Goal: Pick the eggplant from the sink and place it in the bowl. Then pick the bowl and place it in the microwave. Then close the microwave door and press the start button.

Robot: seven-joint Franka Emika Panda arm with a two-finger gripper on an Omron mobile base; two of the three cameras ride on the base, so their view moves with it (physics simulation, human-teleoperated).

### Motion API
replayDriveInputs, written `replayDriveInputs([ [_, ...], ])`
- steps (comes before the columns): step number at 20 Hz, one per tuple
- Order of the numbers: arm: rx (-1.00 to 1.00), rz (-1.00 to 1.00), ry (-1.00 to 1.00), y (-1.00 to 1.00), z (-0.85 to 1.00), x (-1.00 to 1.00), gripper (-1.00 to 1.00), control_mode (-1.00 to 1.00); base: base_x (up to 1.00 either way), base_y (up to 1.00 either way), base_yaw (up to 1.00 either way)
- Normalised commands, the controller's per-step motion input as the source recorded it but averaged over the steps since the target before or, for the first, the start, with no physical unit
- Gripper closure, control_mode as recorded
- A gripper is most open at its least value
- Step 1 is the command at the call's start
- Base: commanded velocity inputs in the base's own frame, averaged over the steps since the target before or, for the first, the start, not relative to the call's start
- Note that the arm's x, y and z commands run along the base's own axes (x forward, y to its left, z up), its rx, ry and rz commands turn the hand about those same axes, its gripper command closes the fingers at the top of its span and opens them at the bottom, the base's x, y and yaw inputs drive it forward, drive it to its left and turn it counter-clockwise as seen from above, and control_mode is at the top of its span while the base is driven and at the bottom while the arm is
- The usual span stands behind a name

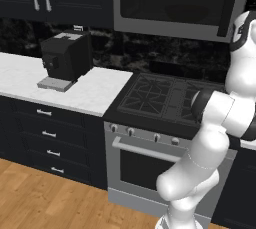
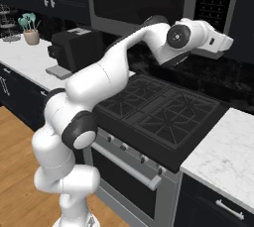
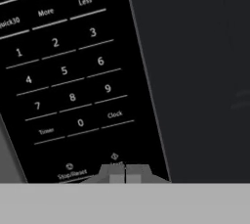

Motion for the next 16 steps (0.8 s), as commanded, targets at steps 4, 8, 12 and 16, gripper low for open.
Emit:
replayDriveInputs([
  [4,0.00,0.00,0.00,-0.01,-0.03,0.00,1.00,-1.00,0.00,0.00,0.00],
  [8,0.00,0.00,0.00,0.09,0.00,0.00,1.00,-1.00,0.00,0.00,0.00],
  [12,0.00,0.00,0.00,0.20,0.00,0.00,1.00,-1.00,0.00,0.00,0.00],
  [16,0.00,0.00,0.00,0.17,0.00,0.03,1.00,-1.00,0.00,0.00,0.00],
])
